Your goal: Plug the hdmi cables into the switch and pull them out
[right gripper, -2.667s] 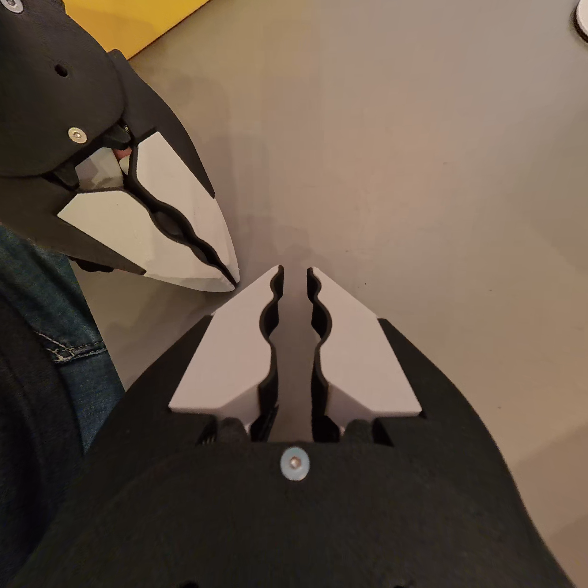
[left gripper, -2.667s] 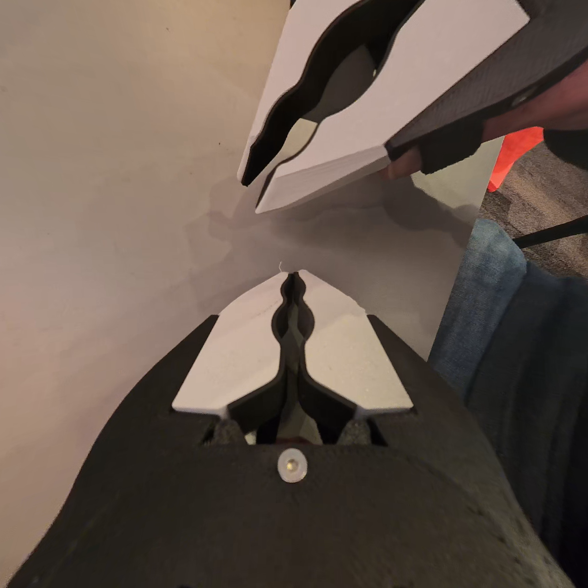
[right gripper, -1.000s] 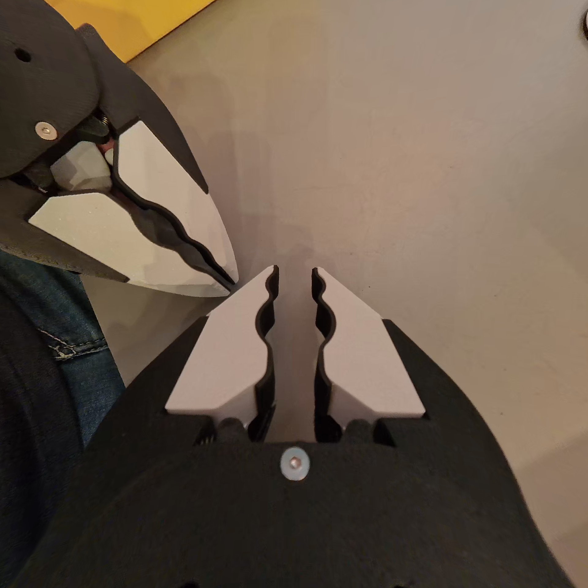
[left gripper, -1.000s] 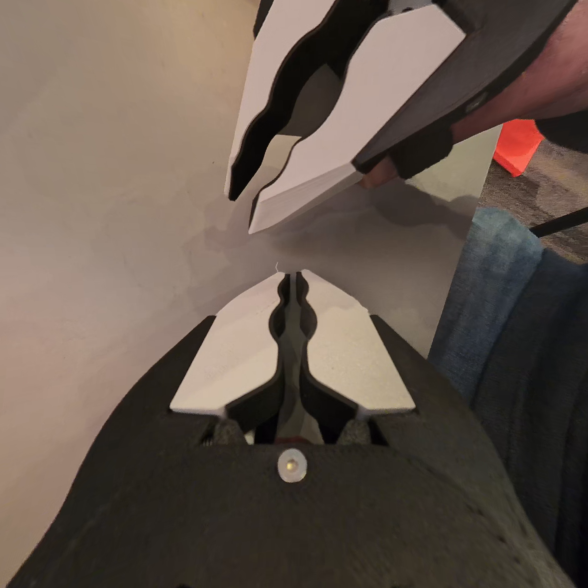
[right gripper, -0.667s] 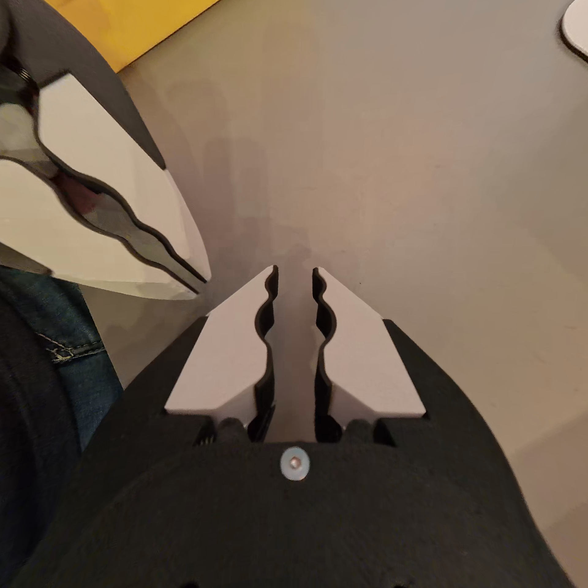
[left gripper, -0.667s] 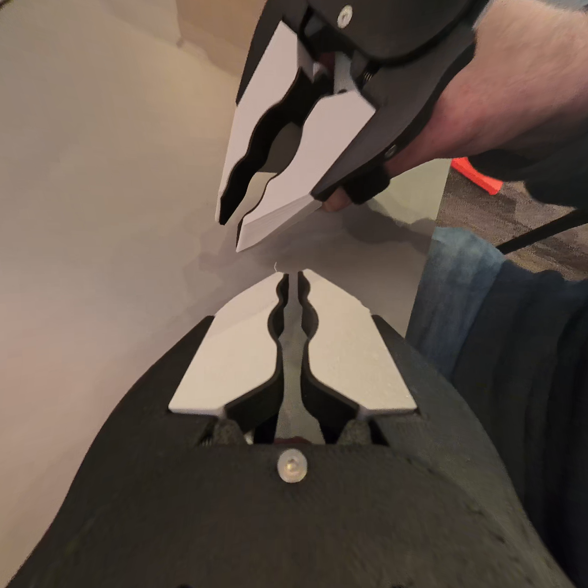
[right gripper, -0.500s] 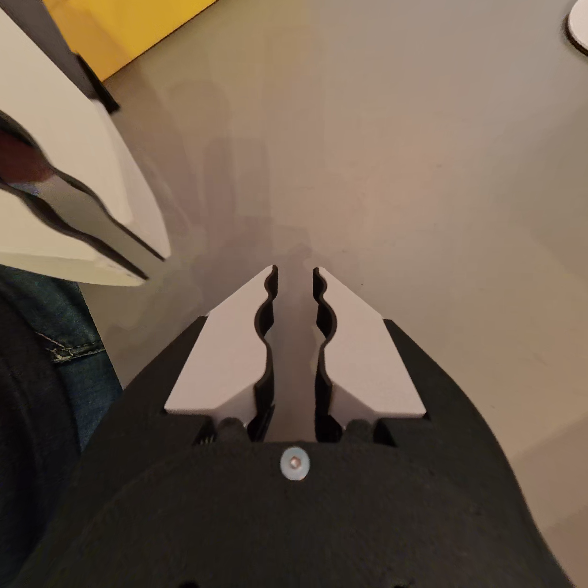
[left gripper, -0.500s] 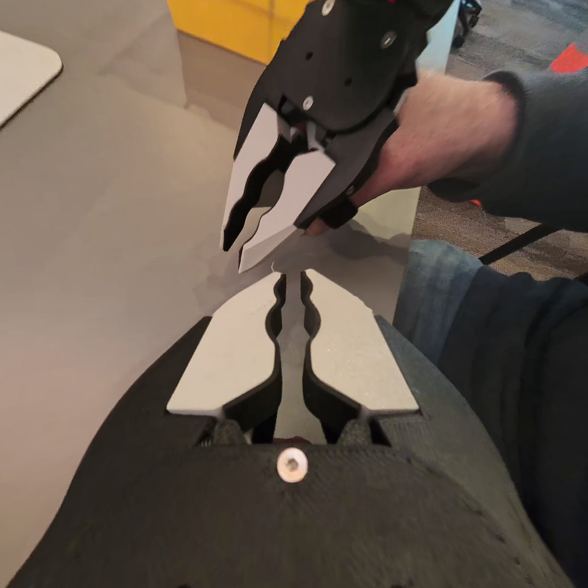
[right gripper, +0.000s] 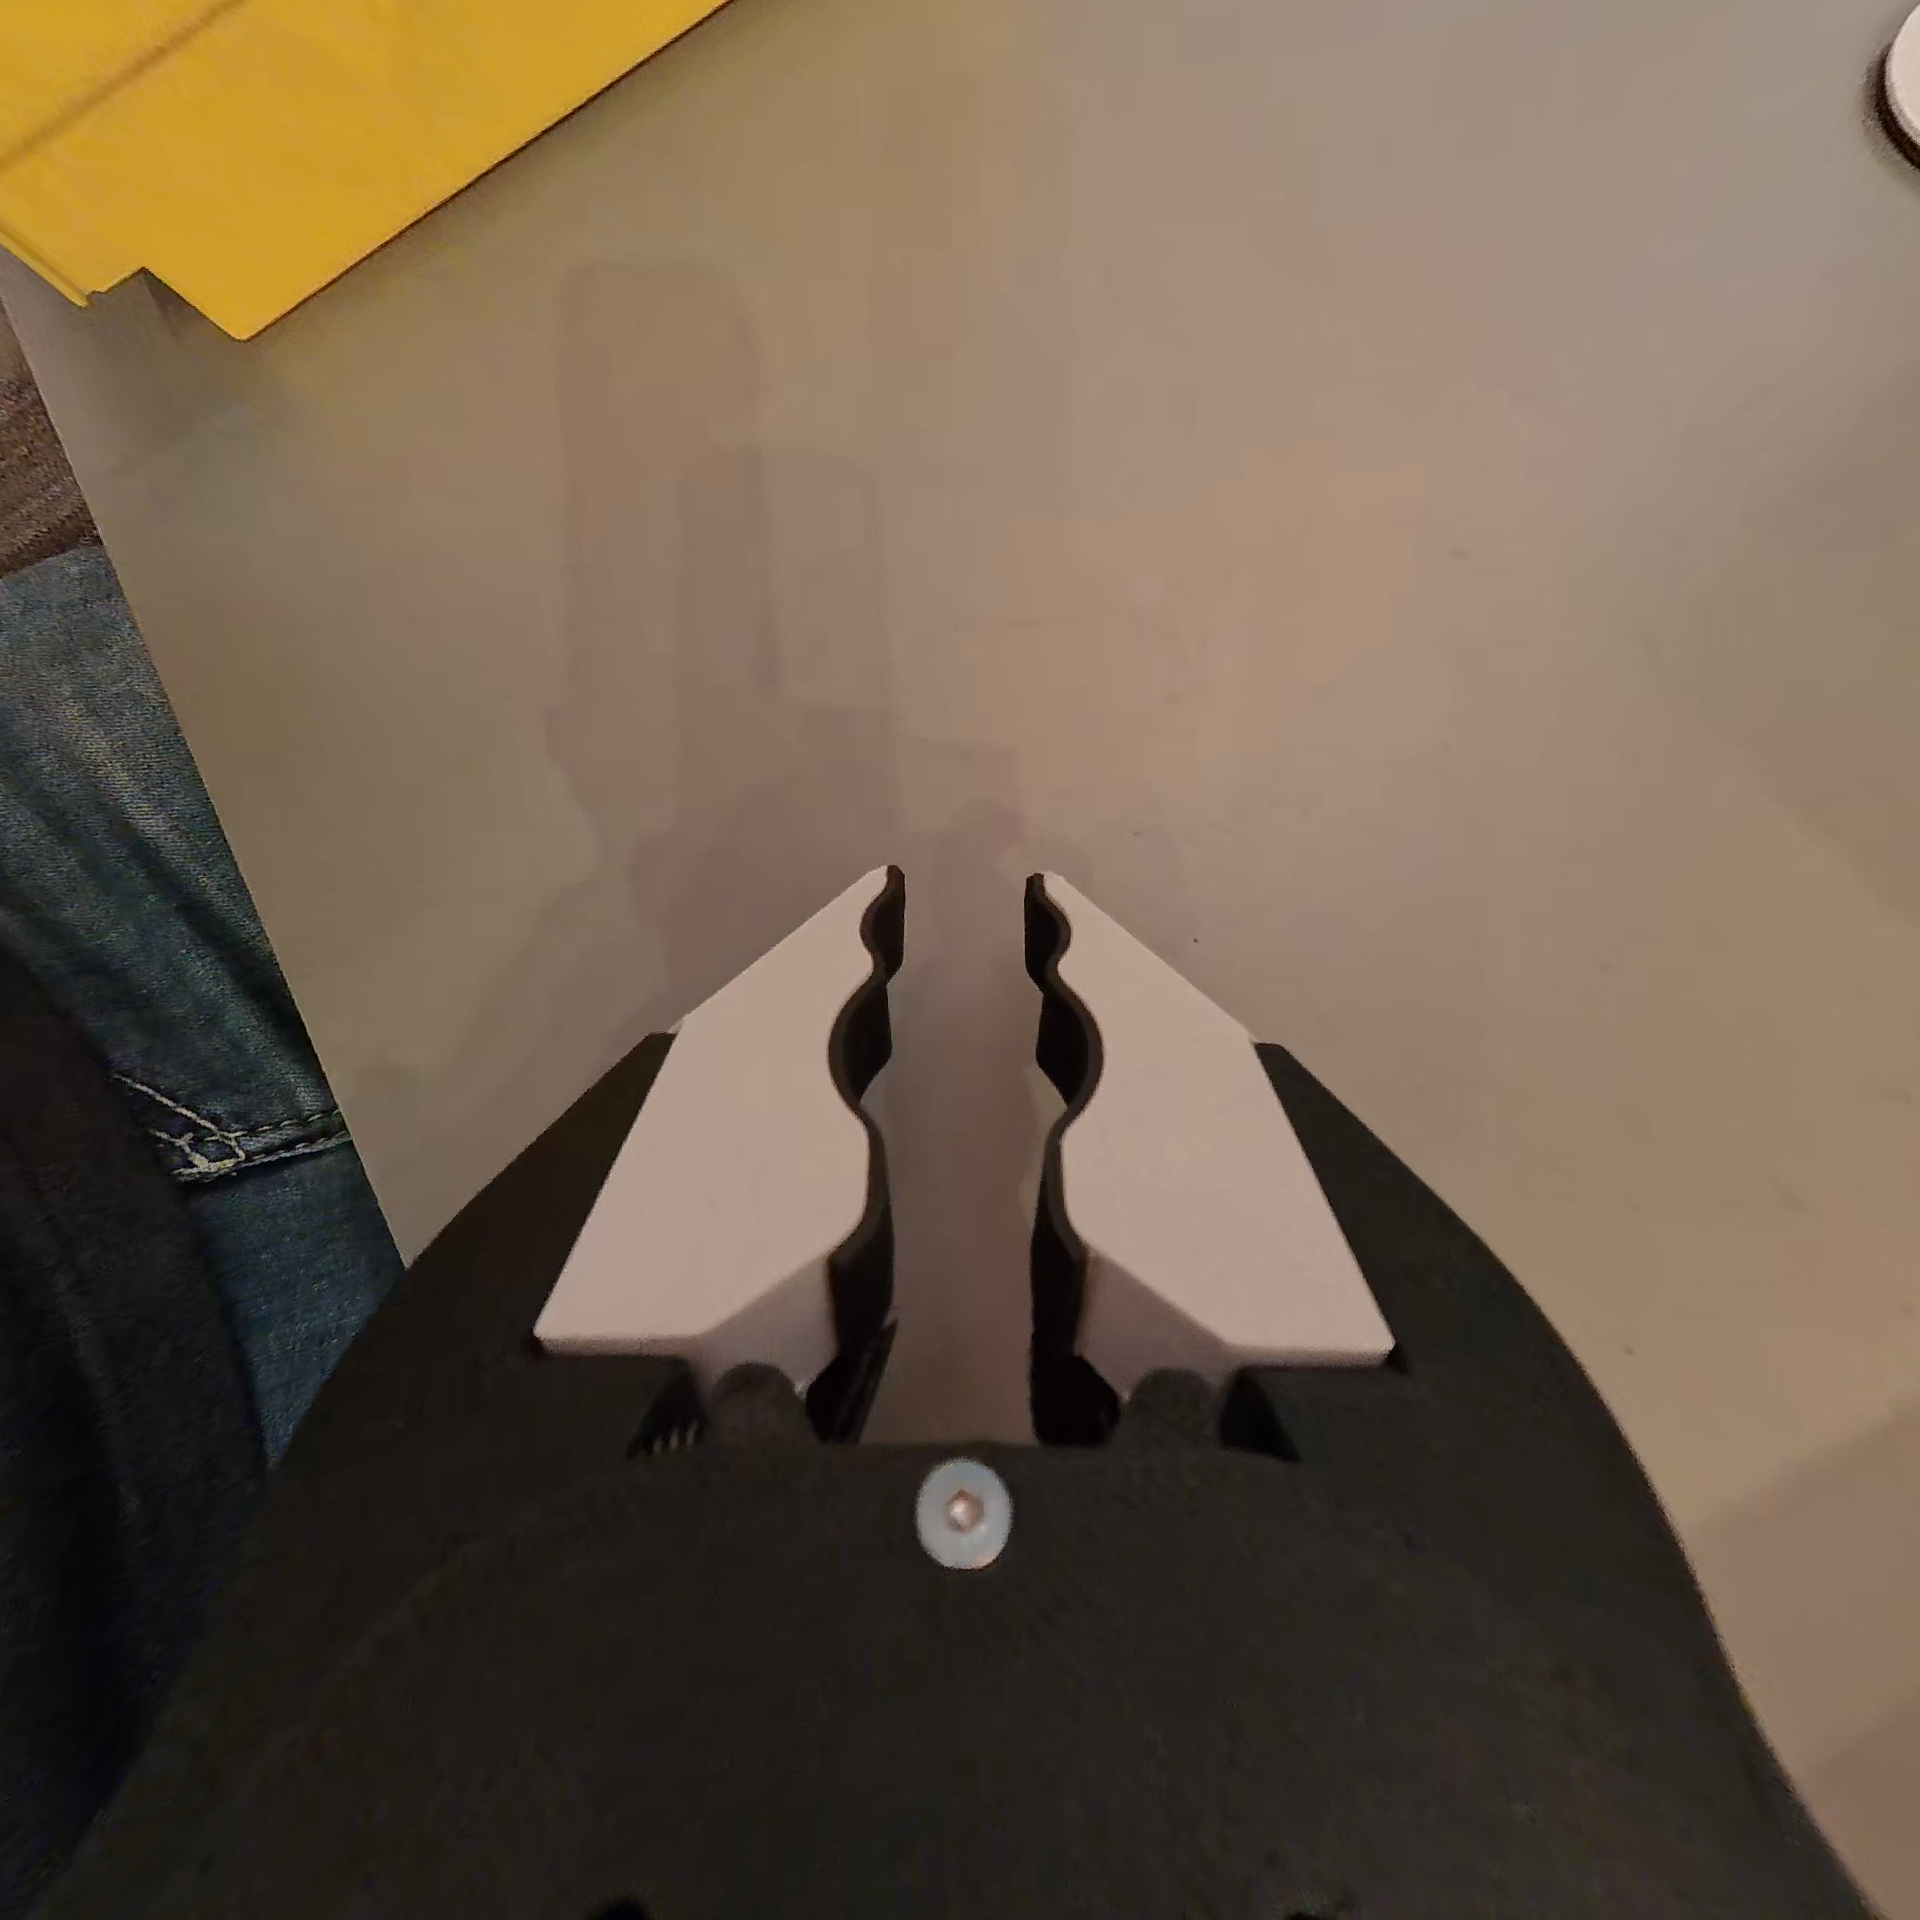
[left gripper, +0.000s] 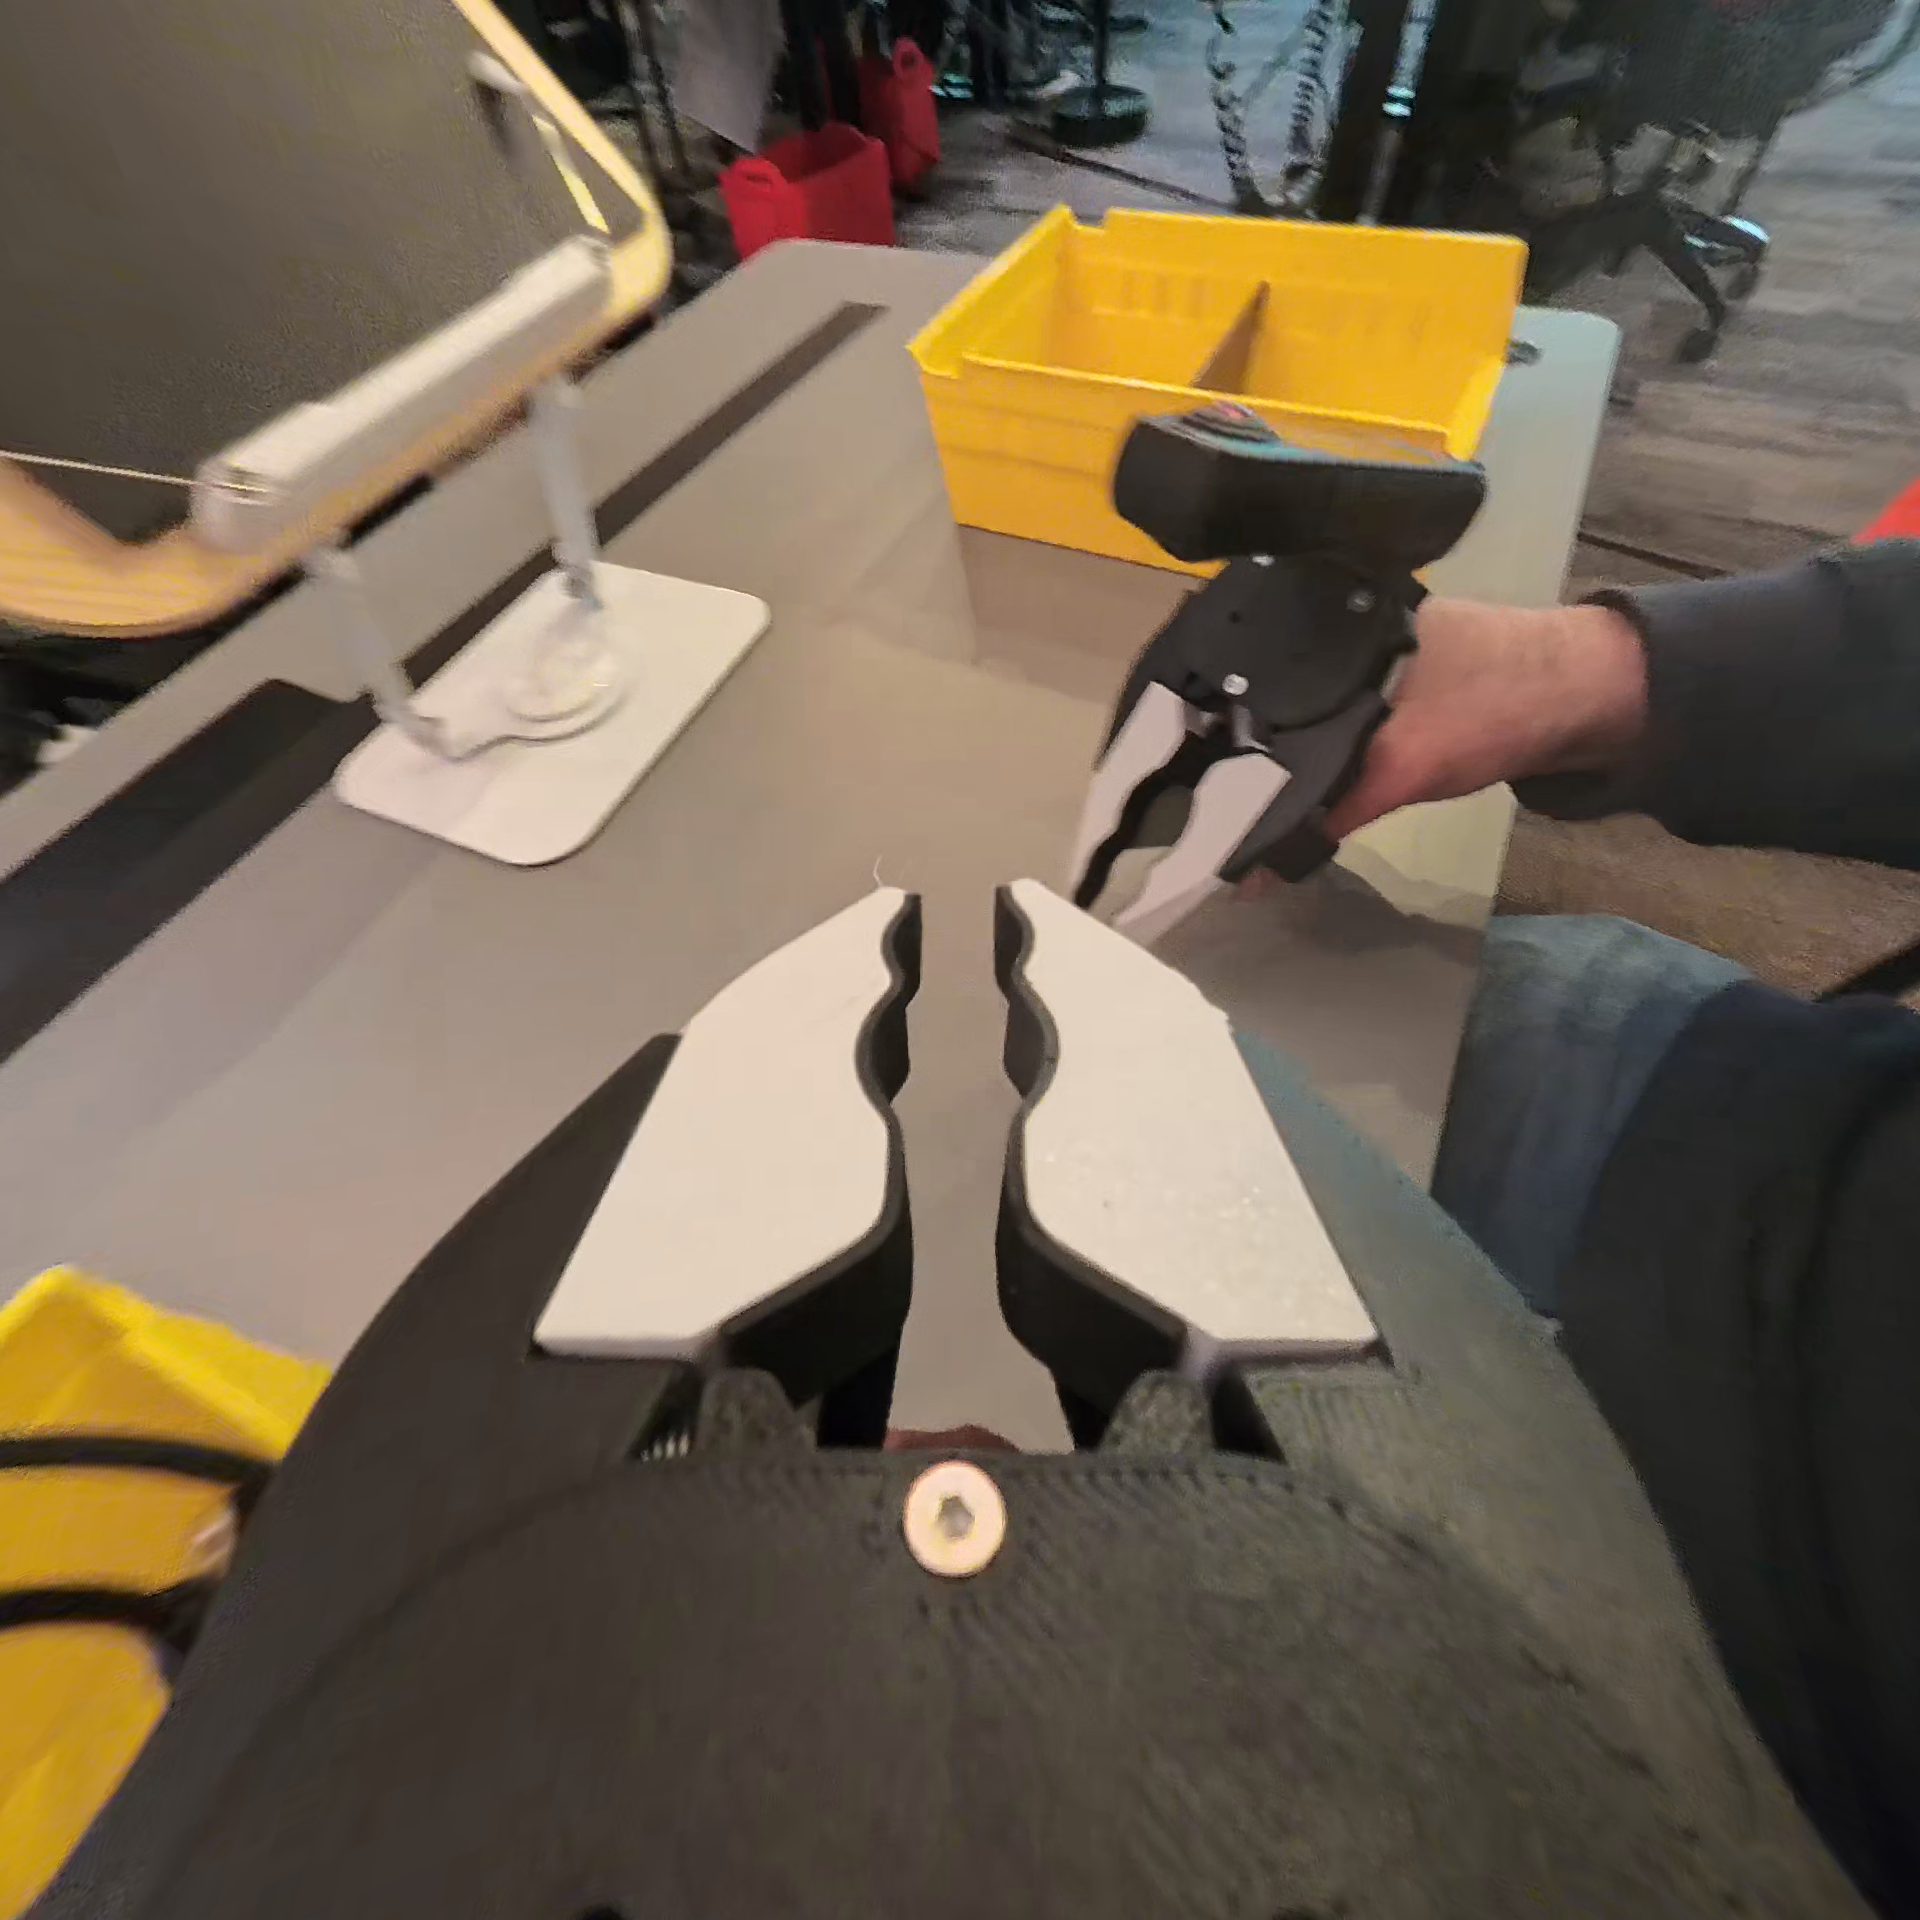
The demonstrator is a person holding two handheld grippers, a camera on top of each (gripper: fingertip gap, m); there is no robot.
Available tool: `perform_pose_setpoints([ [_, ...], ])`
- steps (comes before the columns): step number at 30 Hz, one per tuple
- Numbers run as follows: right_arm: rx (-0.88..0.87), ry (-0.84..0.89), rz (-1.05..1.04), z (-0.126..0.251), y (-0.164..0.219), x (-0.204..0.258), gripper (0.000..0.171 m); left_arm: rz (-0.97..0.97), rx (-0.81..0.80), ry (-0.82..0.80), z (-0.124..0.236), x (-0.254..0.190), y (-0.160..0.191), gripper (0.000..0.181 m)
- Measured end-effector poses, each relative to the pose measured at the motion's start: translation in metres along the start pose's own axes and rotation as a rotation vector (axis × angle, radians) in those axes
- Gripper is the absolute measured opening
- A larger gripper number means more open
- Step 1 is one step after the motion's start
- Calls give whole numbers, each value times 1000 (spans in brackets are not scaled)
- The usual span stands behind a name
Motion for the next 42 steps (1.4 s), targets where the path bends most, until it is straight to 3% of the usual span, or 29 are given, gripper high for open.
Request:
perform_pose_setpoints([
  [1, 1, -1, 0, 0, 0, 0, 21, 2, -12, -33, 10, 9, -4, 13],
  [7, 6, -3, 6, -2, 0, 2, 22, 79, -60, -322, 67, 68, -11, 31],
  [13, 6, -2, 2, -2, 0, 1, 22, 252, -12, -678, 112, 122, 19, 54],
  [17, 12, -7, 5, -4, 1, 3, 22, 402, 16, -630, 104, 134, 42, 61],
  [21, 18, -9, 7, -5, 1, 3, 22, 487, 19, -588, 86, 144, 50, 56],
  [25, 12, -3, 3, -2, 2, 1, 22, 494, 34, -571, 81, 151, 52, 16],
  [28, 5, -4, -5, -2, 1, 0, 22, 515, -9, -565, 88, 151, 54, 13],
  [42, 12, -11, 7, -4, 0, 3, 22, 412, -148, -599, 124, 146, 16, 8],
])
Point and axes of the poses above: each gripper's, where its closed fingertips meet, z back along the fingers, y out of its underside, x = y × z across the jaws, the point moved 7 cm from there along z, back along the fingers, and after that the axes turned 9 degrees about -x, right-handed, at the moved point
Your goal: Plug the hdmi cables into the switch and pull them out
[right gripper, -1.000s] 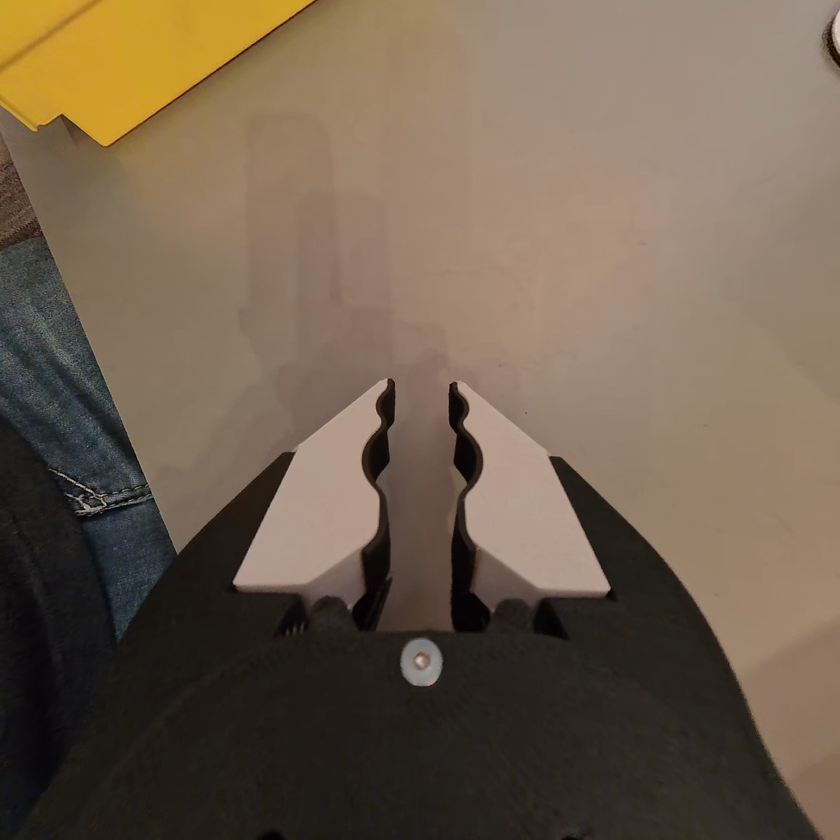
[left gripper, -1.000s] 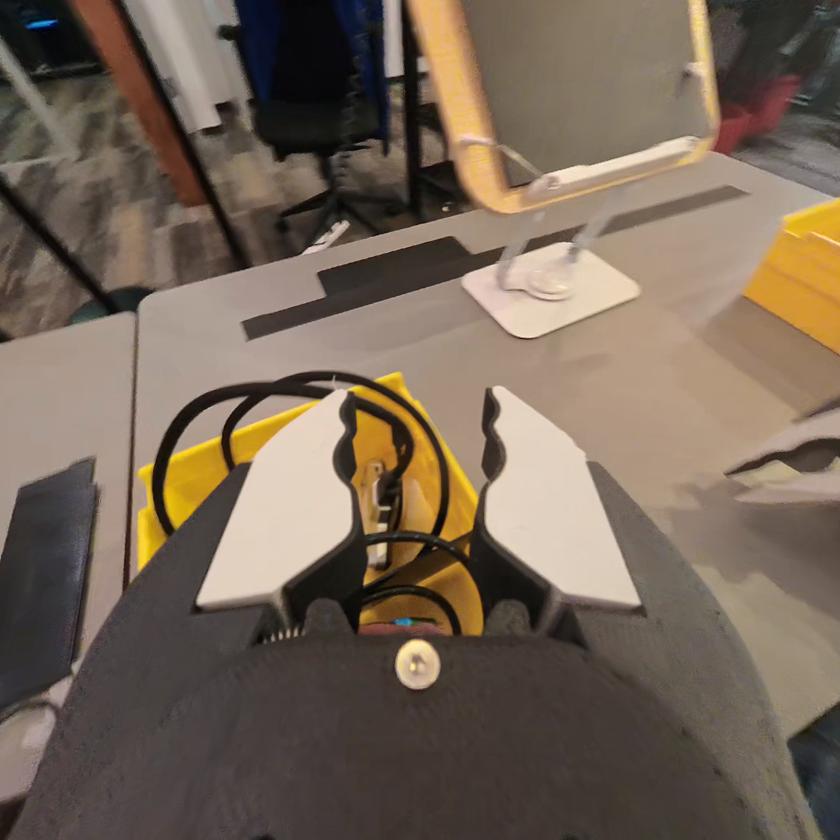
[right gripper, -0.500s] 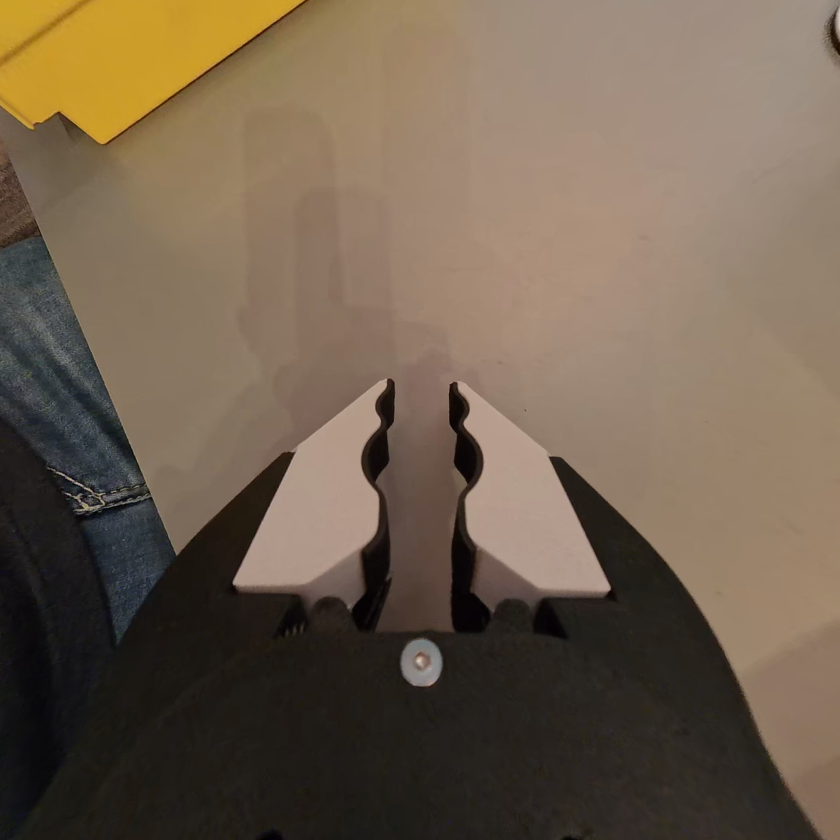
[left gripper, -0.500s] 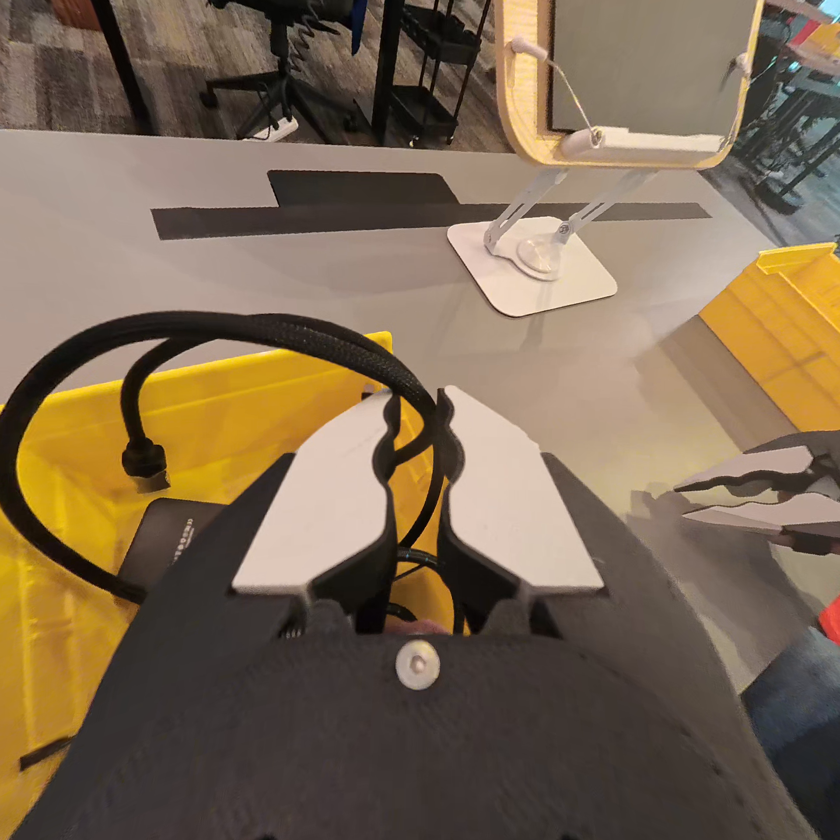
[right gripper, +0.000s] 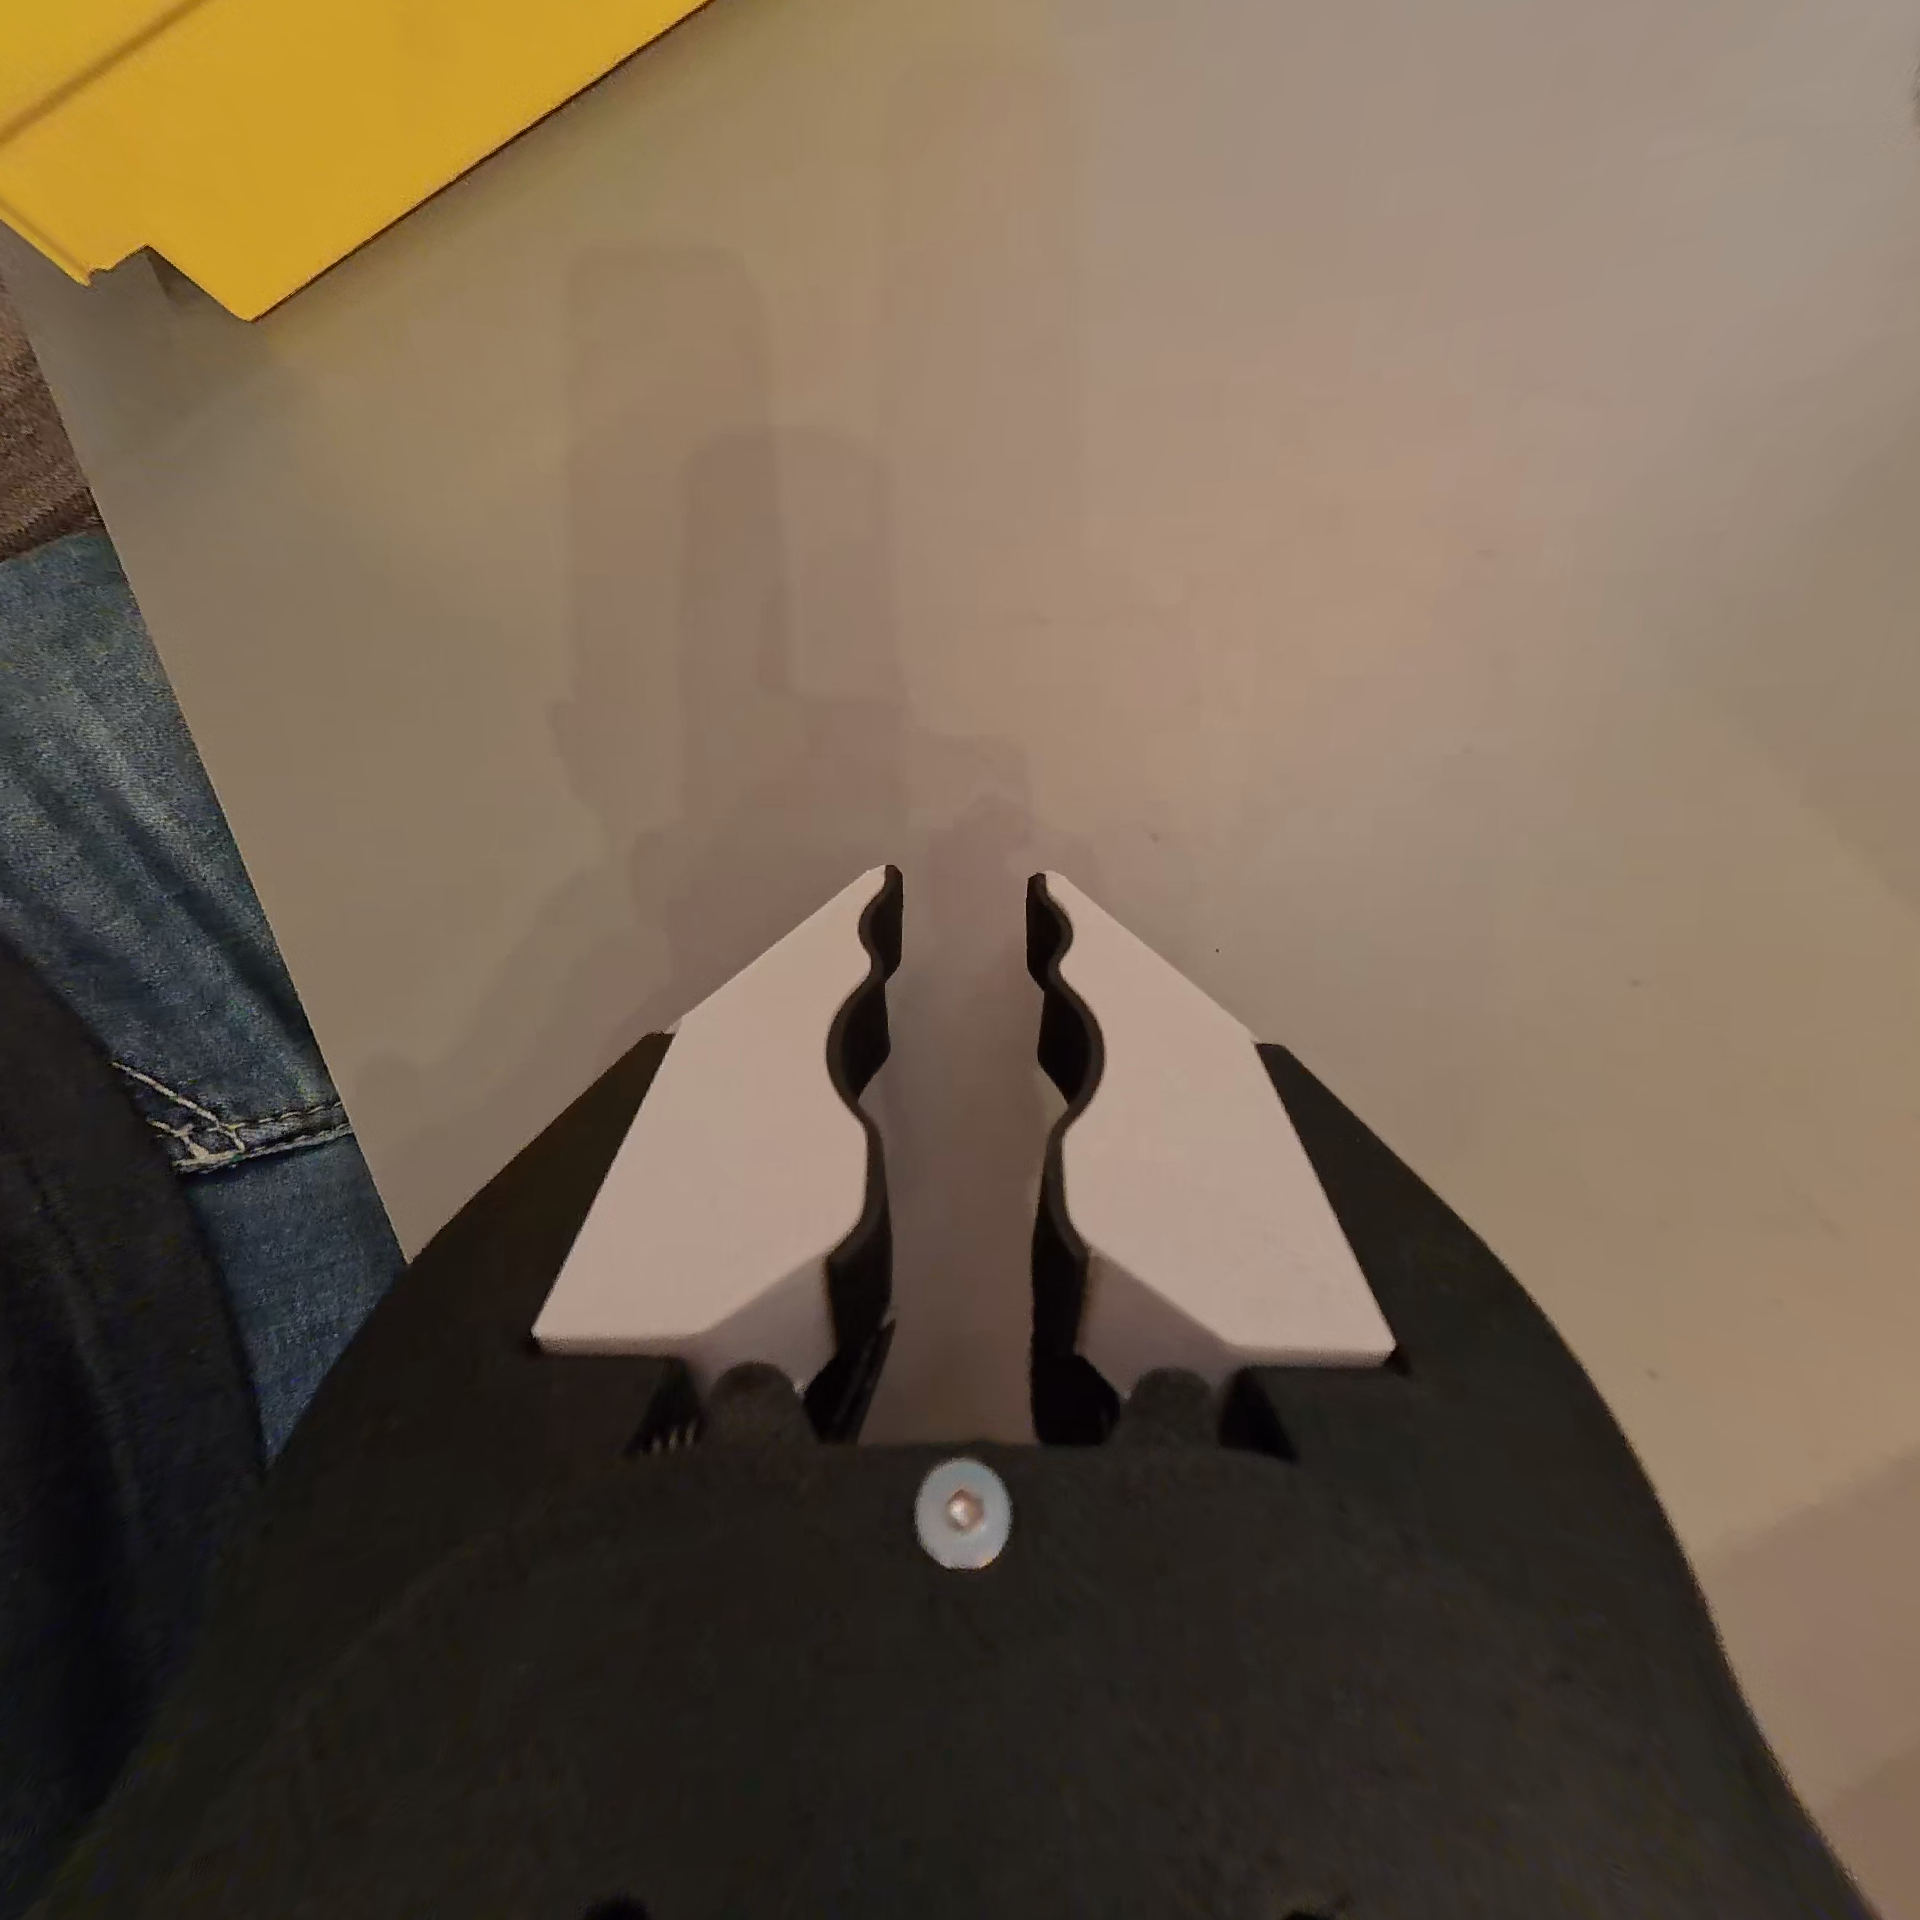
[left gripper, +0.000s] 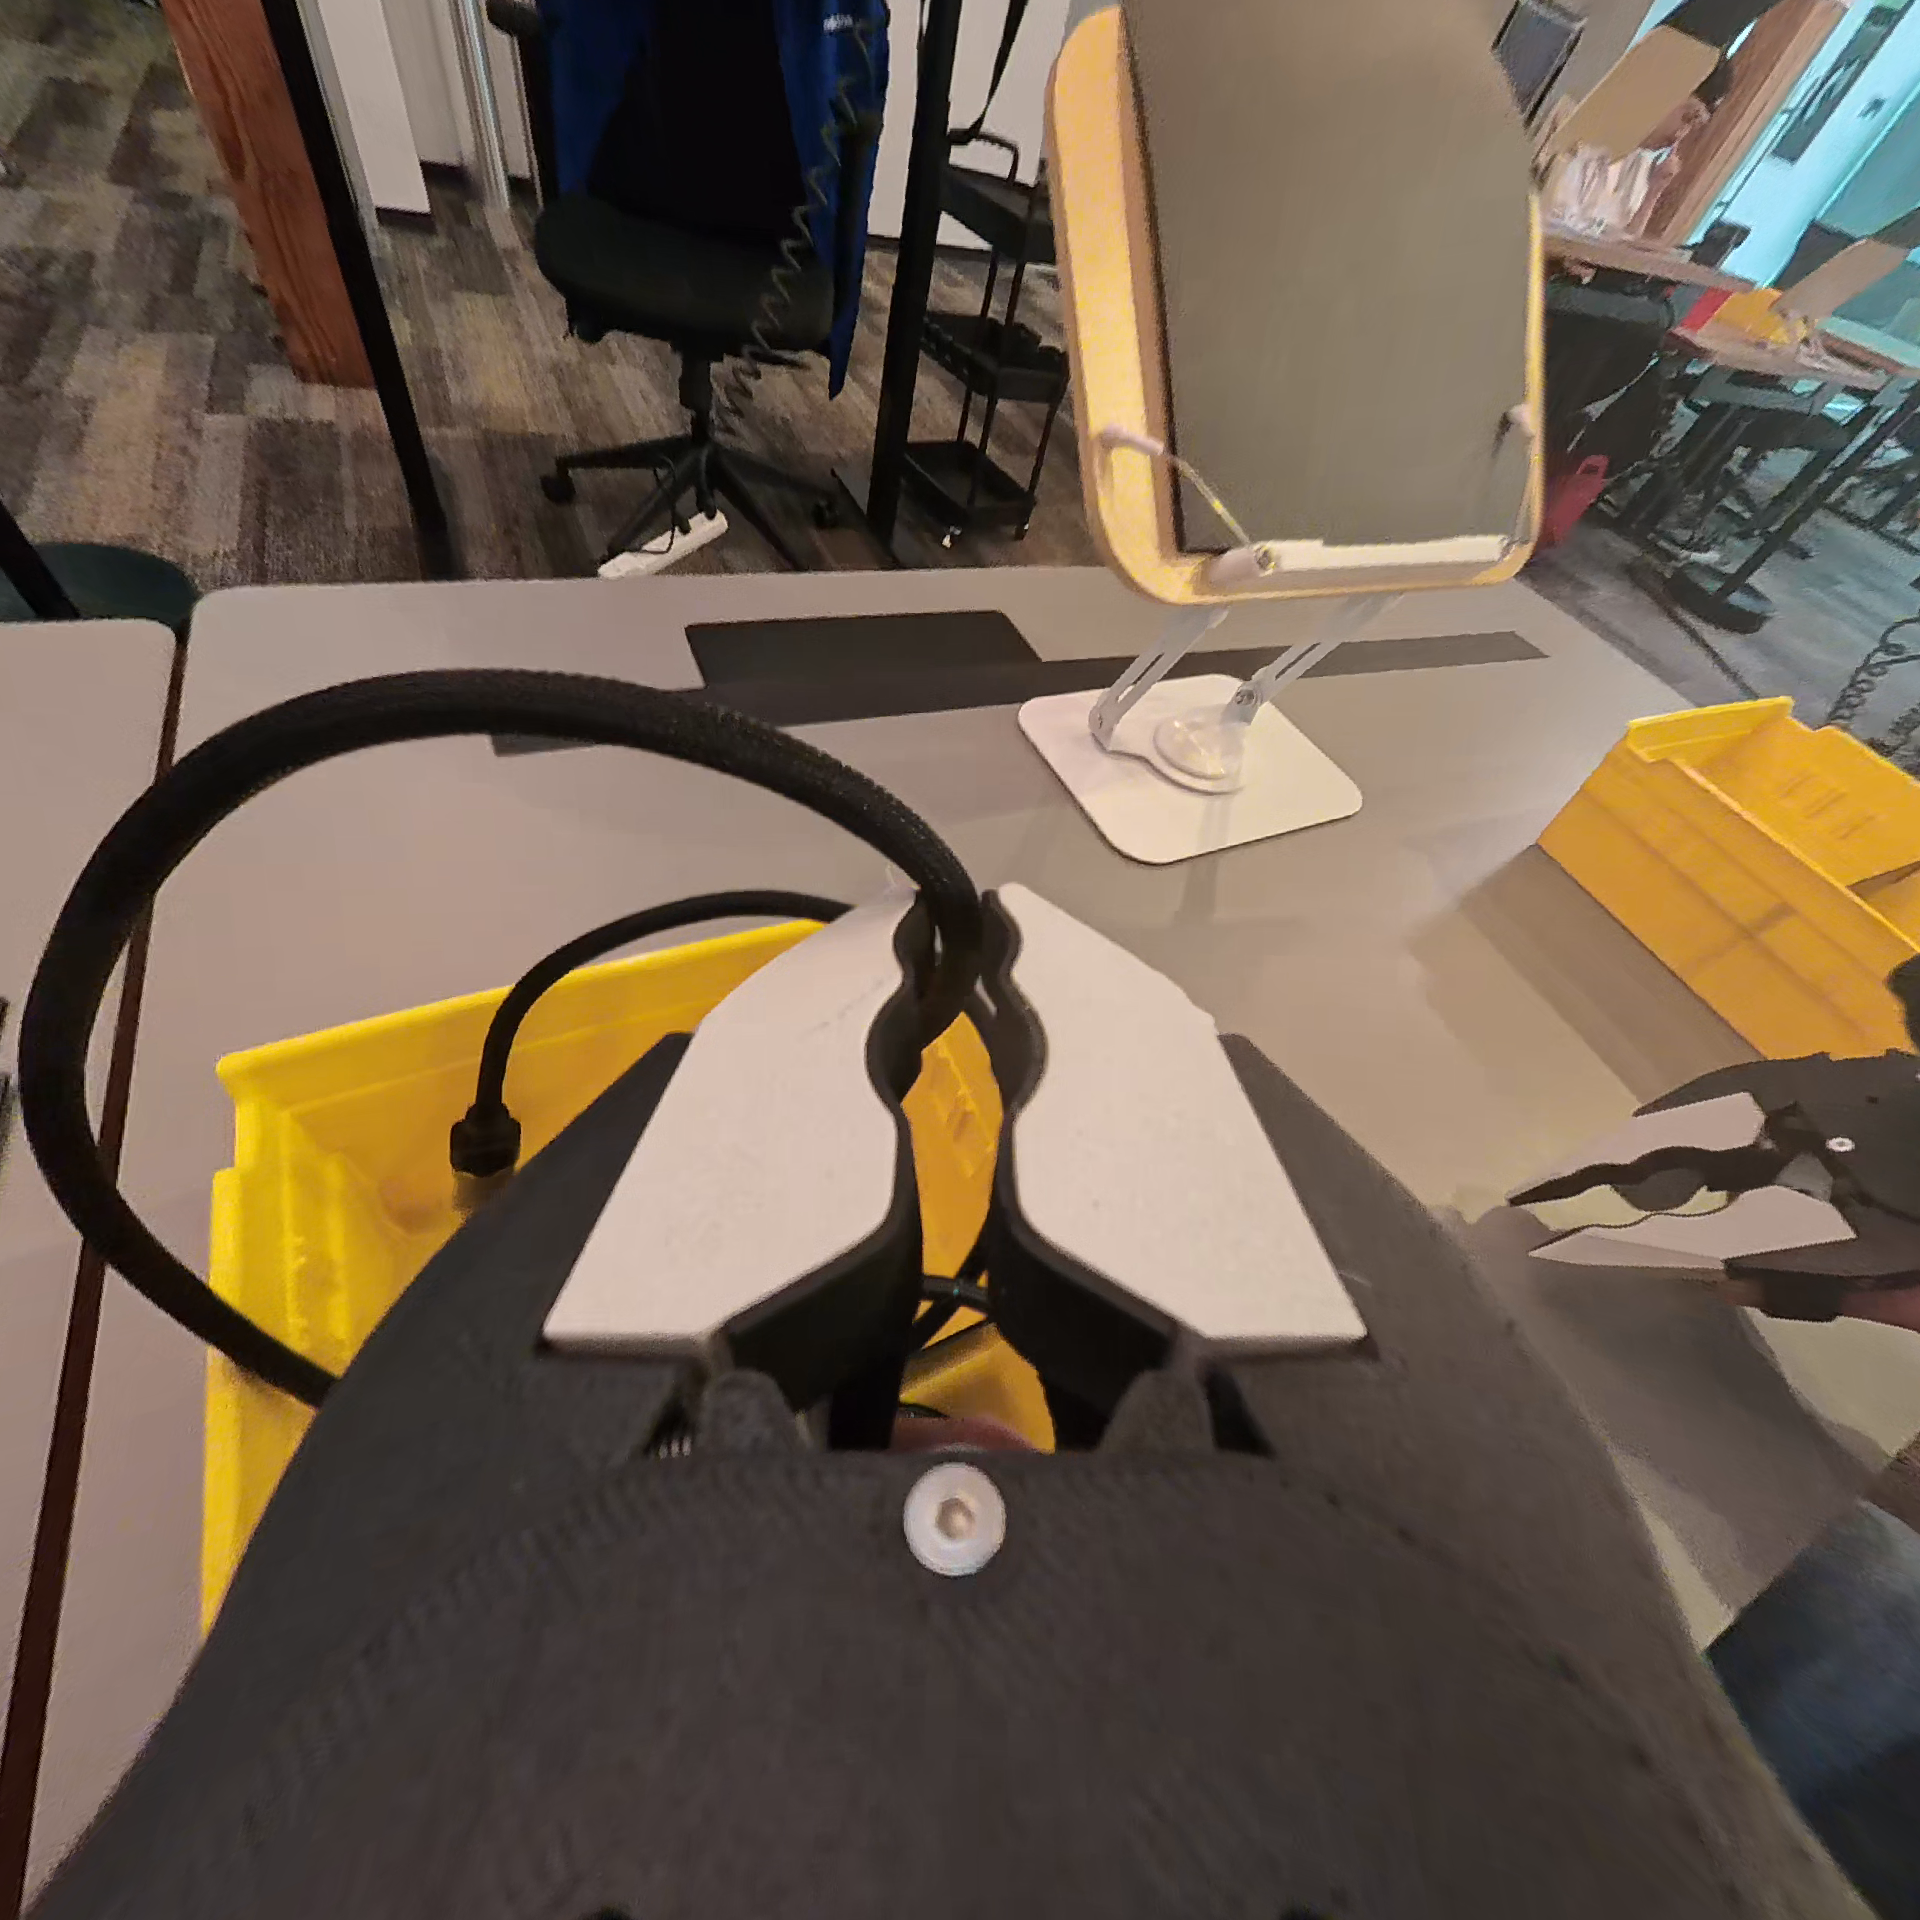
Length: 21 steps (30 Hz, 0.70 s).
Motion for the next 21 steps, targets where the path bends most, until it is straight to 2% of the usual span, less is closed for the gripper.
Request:
perform_pose_setpoints([
  [11, 3, -4, 3, -1, 0, 1, 22, -20, -139, 47, 23, -6, -32, 7],
  [21, 4, -4, 6, -1, 0, 1, 22, 70, -322, 101, 40, -4, -52, 7],
])
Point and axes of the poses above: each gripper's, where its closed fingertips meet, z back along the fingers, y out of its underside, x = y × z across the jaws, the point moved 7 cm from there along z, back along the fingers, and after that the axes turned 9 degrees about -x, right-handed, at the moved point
